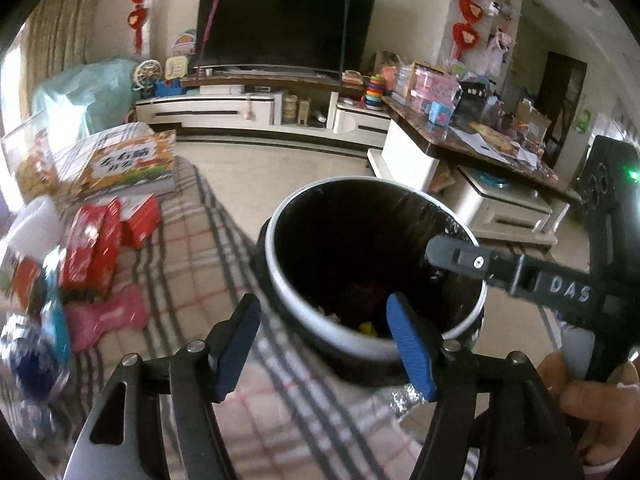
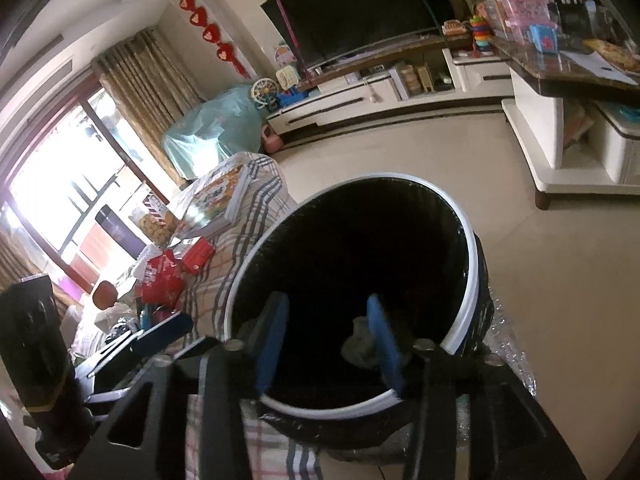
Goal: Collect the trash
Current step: 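Open both tools to drop the paper and yellow bag into the black bin, then move both open tools back over the table toward the wrappers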
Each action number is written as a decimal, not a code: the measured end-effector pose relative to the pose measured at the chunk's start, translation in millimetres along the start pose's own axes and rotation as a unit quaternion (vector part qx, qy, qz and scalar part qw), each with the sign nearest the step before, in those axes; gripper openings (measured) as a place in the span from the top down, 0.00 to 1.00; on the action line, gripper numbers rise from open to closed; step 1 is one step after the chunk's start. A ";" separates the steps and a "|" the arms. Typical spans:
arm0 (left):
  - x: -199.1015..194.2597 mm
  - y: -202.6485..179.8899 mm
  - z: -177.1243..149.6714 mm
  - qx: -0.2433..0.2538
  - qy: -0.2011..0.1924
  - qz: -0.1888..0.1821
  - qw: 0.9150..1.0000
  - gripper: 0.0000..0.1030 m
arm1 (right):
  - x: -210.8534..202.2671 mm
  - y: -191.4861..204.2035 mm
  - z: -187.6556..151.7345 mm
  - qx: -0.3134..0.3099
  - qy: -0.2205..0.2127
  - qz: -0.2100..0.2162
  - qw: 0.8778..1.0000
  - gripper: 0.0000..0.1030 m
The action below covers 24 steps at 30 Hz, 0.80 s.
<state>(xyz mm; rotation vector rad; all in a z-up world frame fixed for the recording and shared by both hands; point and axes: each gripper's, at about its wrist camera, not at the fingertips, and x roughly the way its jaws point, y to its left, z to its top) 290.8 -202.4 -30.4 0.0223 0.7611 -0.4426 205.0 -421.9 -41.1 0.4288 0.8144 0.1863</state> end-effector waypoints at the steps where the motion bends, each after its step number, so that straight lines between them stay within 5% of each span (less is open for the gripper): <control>1: -3.9 1.5 -3.7 -0.003 -0.001 0.001 1.000 0.36 | -2.6 3.0 -1.5 -0.003 -0.005 -0.001 1.000 0.38; 4: -21.8 11.0 -21.7 -0.015 -0.005 0.009 1.000 0.36 | -8.1 13.3 -6.5 -0.013 -0.016 -0.003 1.000 0.25; 10: -59.6 30.9 -54.9 -0.044 -0.012 0.023 0.999 0.36 | -11.9 40.1 -25.1 -0.030 -0.025 0.003 0.999 0.14; 24: -144.3 72.2 -108.7 -0.102 -0.029 0.067 0.992 0.36 | 4.0 102.9 -71.2 -0.057 0.011 0.045 0.997 0.13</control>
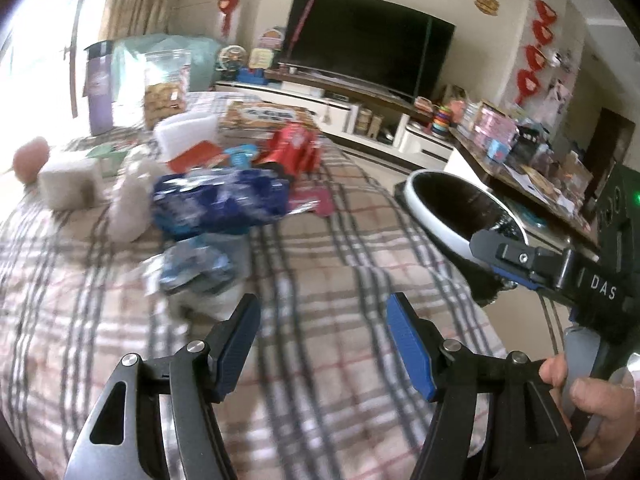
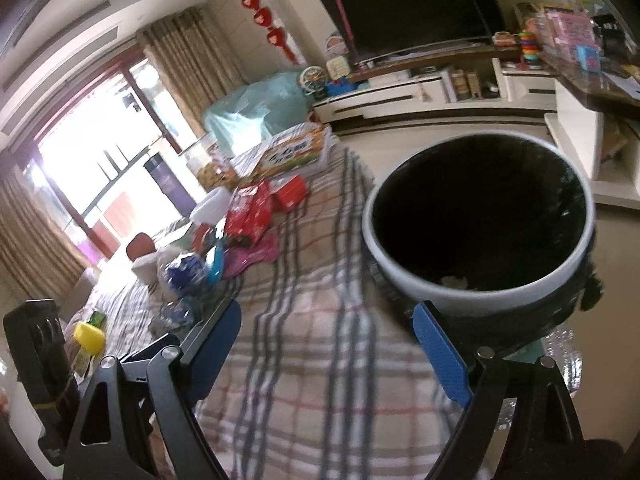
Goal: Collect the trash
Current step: 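Move both open tools back over the table toward the wrappers, then grasp the crumpled foil wrapper with the left tool while the right tool grasps the clear plastic bag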
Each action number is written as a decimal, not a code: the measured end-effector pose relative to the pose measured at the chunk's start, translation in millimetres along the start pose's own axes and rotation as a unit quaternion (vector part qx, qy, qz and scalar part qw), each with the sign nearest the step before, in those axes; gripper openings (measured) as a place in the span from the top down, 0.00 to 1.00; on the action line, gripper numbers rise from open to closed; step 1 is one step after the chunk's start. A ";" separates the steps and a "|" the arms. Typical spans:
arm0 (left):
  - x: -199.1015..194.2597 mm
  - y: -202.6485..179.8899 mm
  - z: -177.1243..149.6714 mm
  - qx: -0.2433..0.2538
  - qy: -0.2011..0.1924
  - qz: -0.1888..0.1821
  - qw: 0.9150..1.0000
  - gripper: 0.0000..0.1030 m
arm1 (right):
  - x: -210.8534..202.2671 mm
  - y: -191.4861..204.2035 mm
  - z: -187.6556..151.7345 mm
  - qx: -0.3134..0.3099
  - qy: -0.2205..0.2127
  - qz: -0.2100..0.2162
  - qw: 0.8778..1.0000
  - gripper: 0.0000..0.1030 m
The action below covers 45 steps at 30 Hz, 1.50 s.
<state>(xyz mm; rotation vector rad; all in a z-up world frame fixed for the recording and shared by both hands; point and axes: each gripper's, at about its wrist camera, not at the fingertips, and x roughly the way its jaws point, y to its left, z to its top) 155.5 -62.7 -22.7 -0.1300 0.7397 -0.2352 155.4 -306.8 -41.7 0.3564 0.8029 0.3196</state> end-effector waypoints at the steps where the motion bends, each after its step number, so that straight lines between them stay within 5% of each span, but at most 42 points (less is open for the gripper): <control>1: -5.2 2.8 -3.1 -0.003 -0.002 0.003 1.000 0.36 | 2.9 4.5 -1.9 -0.003 0.004 0.004 1.000 0.13; 14: -54.2 36.3 -28.4 -0.066 -0.007 0.054 0.996 0.36 | 26.8 45.2 -15.7 -0.020 0.031 0.029 0.999 0.13; 25: -31.4 36.3 -2.0 -0.066 0.020 0.039 0.997 0.39 | 42.5 58.4 -16.6 -0.018 0.040 0.034 0.998 0.13; 27: -20.9 38.9 3.0 -0.066 0.027 0.028 0.997 0.65 | 43.3 59.0 -15.2 -0.016 0.039 0.032 0.999 0.13; 30: -15.4 39.0 3.5 -0.063 0.037 0.020 0.997 0.84 | 44.5 60.5 -12.9 -0.012 0.035 0.034 0.999 0.13; 45: -54.7 85.5 -14.2 -0.097 0.008 0.055 0.994 0.96 | 101.3 119.3 -12.6 -0.054 0.072 0.090 0.992 0.13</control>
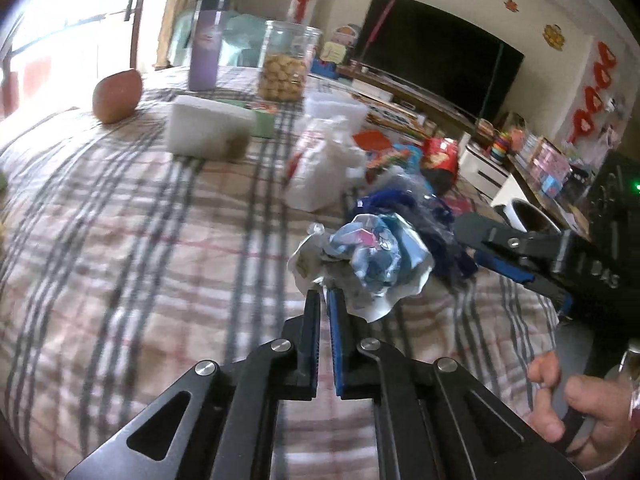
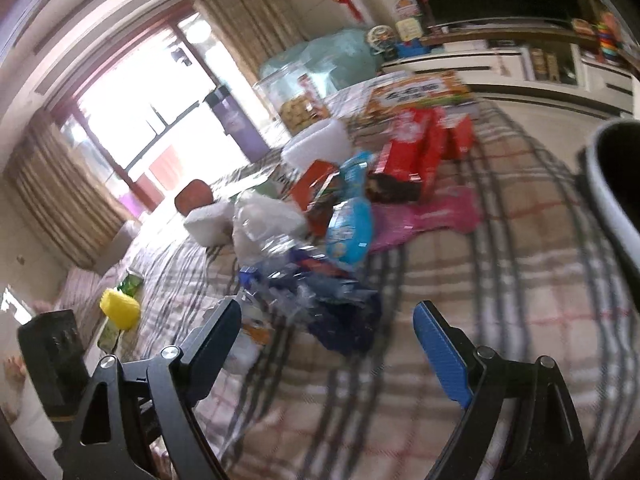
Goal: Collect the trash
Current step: 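Grasp the crumpled foil wrapper with the left tool while the right tool grasps the clear plastic bag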
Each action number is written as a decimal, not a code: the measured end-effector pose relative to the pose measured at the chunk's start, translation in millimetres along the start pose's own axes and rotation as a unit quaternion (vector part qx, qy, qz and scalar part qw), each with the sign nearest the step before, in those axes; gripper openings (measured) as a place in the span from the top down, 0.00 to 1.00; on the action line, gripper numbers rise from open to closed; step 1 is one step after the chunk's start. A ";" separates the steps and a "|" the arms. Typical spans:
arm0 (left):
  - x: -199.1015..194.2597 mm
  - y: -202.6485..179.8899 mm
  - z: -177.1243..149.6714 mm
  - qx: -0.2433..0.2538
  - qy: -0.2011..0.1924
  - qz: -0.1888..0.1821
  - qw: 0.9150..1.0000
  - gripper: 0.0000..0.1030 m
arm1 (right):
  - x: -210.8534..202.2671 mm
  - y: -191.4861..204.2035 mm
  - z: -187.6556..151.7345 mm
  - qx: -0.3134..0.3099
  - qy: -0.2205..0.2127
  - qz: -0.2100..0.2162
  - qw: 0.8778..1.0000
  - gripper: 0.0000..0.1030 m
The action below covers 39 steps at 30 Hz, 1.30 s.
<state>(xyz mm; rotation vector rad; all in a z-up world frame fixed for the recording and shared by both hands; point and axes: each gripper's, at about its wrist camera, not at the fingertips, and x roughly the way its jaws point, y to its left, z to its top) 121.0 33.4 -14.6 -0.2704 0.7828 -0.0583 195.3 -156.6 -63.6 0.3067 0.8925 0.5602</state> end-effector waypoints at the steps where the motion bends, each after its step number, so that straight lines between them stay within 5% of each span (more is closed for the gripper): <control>1: -0.5 1.4 -0.2 -0.002 0.000 0.003 1.000 0.96 | 5.6 2.9 0.9 -0.006 0.005 0.002 1.000 0.13; 5: -1.2 4.4 -1.1 -0.005 0.001 0.006 1.000 0.96 | 23.4 11.2 4.3 -0.034 0.021 -0.007 0.999 0.15; 6: -1.4 3.4 -1.3 -0.004 0.001 0.006 1.000 0.97 | 26.0 12.0 5.0 -0.040 0.023 -0.010 0.999 0.26; 7: -1.8 2.2 -1.3 -0.004 0.000 0.005 1.000 0.97 | 27.9 12.1 5.4 -0.045 0.027 -0.014 0.999 0.46; 10: -1.7 -1.5 -0.1 0.002 -0.002 0.000 1.000 0.97 | 28.0 11.1 3.6 -0.046 0.035 -0.013 0.998 0.62; 24: -2.9 -49.4 1.4 0.050 -0.009 -0.055 0.997 0.99 | -52.0 -25.8 -11.7 -0.010 -0.026 -0.028 0.999 0.65; 28: -6.0 -56.2 3.1 0.063 -0.015 -0.045 0.997 0.99 | -70.3 -42.8 -14.6 0.006 -0.038 -0.042 0.998 0.65; 31: -10.7 -47.5 4.4 0.055 -0.019 -0.022 0.998 0.88 | -79.9 -52.1 -17.6 0.014 -0.043 -0.045 0.998 0.65; 33: -13.1 -41.2 3.8 0.045 -0.028 0.002 0.999 0.63 | -83.1 -55.2 -19.2 0.017 -0.045 -0.044 0.998 0.65; 36: -7.1 -35.5 5.2 0.031 -0.031 0.026 0.999 0.43 | -81.9 -57.1 -20.2 0.023 -0.043 -0.040 0.998 0.65; 39: 15.6 -36.9 7.2 0.031 0.001 0.026 0.999 0.39 | -78.3 -56.2 -21.5 0.025 -0.041 -0.038 0.998 0.65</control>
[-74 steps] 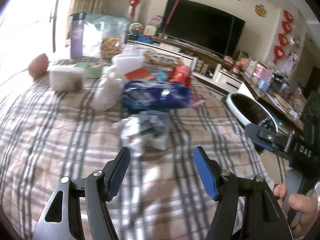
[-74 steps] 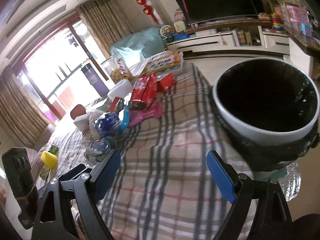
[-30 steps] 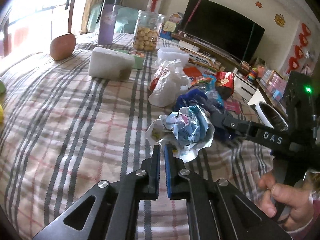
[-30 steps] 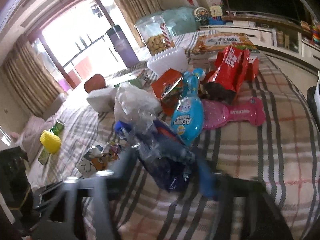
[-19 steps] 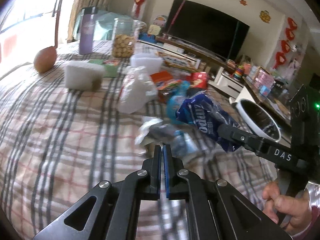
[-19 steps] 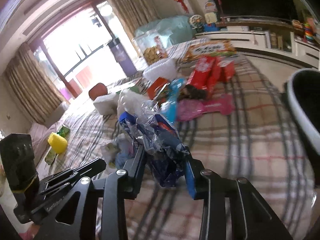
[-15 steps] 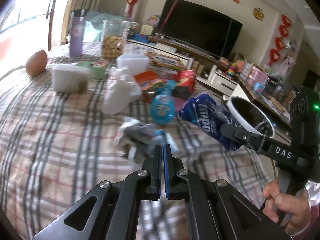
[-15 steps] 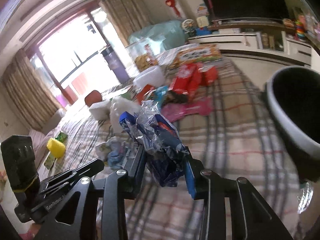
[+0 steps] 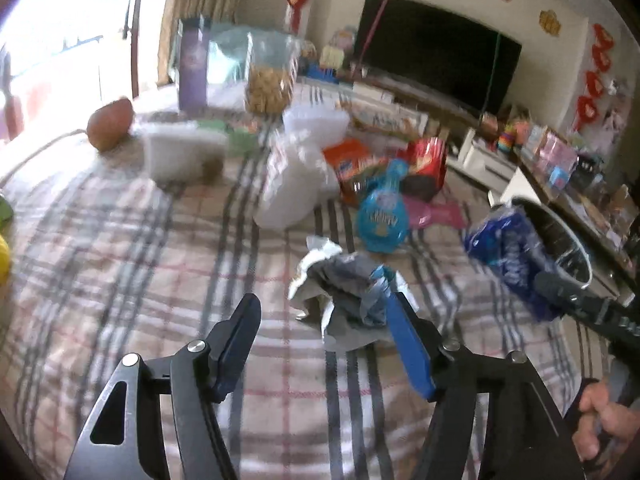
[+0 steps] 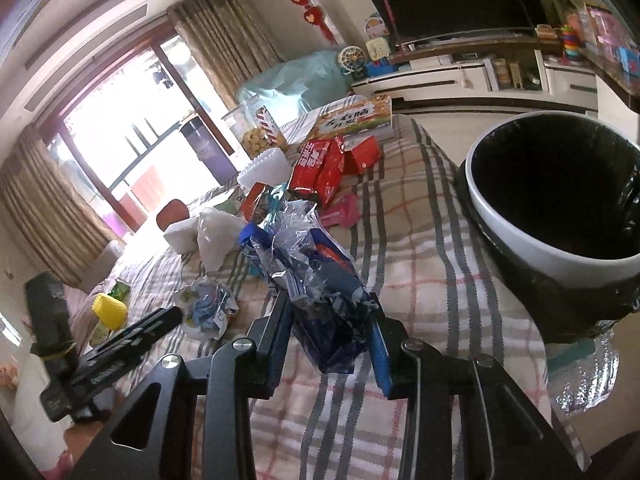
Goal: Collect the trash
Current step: 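Grasp the crumpled foil wrapper with the left tool while the right tool grasps the clear plastic bag, then carry the foil wrapper with the left tool while the right tool carries the plastic bag over the bin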
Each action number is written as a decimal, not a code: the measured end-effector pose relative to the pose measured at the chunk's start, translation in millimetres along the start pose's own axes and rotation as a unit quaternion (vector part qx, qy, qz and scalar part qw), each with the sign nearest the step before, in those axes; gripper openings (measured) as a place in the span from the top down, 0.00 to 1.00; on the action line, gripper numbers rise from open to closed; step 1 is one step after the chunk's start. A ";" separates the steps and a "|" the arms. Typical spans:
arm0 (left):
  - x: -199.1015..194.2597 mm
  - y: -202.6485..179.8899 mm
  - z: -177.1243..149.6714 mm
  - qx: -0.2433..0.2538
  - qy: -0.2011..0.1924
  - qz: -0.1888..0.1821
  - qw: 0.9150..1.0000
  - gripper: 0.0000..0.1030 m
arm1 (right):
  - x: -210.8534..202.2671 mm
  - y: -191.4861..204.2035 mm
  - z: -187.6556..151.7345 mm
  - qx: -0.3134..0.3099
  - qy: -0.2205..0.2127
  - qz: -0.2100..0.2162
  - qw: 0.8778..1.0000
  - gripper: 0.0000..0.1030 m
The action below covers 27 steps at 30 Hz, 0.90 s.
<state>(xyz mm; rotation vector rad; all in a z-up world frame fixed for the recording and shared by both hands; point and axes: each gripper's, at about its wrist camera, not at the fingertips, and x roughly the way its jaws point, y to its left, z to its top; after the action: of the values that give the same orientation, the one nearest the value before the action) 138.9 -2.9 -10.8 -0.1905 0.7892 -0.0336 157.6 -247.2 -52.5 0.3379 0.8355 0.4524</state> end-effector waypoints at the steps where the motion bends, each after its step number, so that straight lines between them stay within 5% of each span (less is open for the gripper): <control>1: 5.8 -1.7 0.9 0.000 0.007 -0.004 1.000 0.39 | 0.5 0.2 -1.0 0.001 0.001 0.001 1.000 0.65; 2: 11.1 -4.0 0.9 0.002 0.013 -0.008 1.000 0.49 | 0.9 -0.1 -1.1 0.002 0.001 0.002 1.000 0.65; 3: 17.5 -5.3 1.8 0.004 0.021 -0.016 1.000 0.69 | 1.0 -0.3 -1.4 0.003 0.001 0.001 1.000 0.65; 6: 23.3 -10.6 3.2 0.011 0.020 -0.024 0.999 0.83 | 0.3 -1.6 -1.5 0.005 -0.001 -0.002 1.000 0.65; 27: 24.3 -93.3 16.6 0.082 0.009 -0.126 0.989 0.88 | -56.8 -55.0 6.2 0.032 -0.047 -0.055 0.997 0.65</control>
<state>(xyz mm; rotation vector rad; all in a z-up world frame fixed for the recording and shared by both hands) 171.6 -94.5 0.6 -0.1322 0.7723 -0.3393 142.9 -323.7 -37.9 0.3671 0.7747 0.3057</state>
